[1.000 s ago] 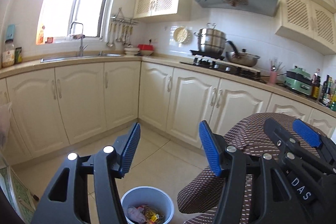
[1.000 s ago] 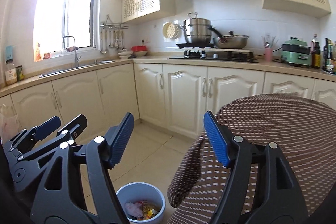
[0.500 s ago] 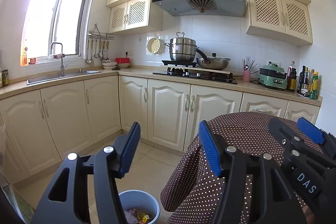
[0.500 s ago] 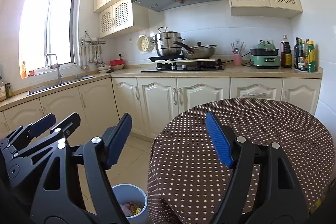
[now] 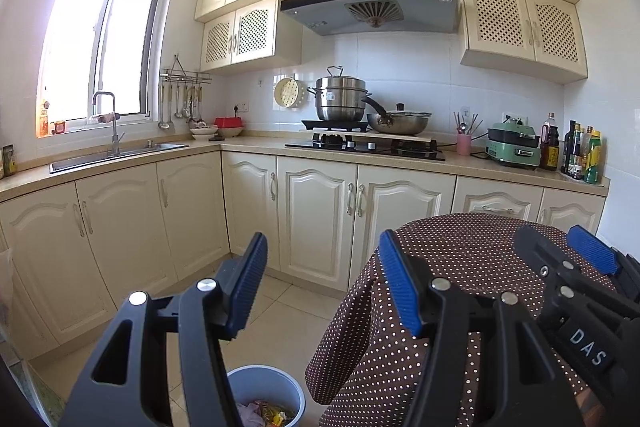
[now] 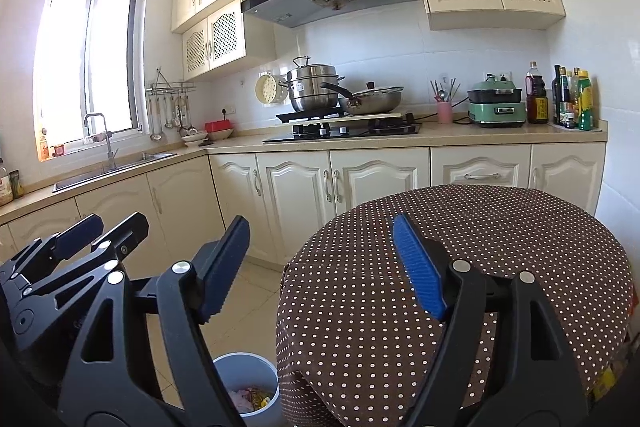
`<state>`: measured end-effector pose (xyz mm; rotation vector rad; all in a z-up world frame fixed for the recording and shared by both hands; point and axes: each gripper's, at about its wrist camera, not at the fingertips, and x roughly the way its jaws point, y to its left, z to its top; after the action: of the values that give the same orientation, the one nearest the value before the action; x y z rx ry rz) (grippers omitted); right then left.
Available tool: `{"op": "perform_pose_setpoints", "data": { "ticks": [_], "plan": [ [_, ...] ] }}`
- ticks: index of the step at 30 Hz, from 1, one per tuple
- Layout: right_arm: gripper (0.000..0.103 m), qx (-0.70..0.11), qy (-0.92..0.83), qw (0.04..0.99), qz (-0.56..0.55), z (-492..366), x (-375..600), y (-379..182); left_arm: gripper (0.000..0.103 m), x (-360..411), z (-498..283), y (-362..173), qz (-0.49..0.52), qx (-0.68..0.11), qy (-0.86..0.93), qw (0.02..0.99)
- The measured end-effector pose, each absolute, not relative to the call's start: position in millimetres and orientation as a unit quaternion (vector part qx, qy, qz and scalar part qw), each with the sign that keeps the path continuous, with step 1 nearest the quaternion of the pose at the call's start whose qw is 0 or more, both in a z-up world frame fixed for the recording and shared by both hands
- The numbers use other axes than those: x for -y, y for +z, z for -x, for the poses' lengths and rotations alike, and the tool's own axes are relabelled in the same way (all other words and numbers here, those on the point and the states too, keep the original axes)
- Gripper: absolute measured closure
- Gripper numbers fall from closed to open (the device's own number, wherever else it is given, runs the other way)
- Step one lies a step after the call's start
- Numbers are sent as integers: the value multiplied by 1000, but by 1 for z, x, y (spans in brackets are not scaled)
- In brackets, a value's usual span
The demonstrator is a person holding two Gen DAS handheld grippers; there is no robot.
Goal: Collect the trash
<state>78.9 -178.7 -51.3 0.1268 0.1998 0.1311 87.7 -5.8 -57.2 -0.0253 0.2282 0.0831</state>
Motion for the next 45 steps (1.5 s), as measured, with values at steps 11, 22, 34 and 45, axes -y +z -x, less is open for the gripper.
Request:
{"op": "perform_pose_setpoints", "data": {
  "ticks": [11,22,34,45],
  "plan": [
    [29,-103,72,990,-58,-84,169,-53,45,-4,-92,-61,16,-119,47,992],
    [28,-107,72,990,-54,-88,163,-56,45,-12,-95,-64,18,-125,47,991],
    [28,-109,72,990,-52,-88,160,-58,45,-16,-97,-68,20,-128,46,991],
    [27,-113,71,990,-53,-89,159,-60,45,-18,-98,-71,20,-130,47,990]
  ]
}}
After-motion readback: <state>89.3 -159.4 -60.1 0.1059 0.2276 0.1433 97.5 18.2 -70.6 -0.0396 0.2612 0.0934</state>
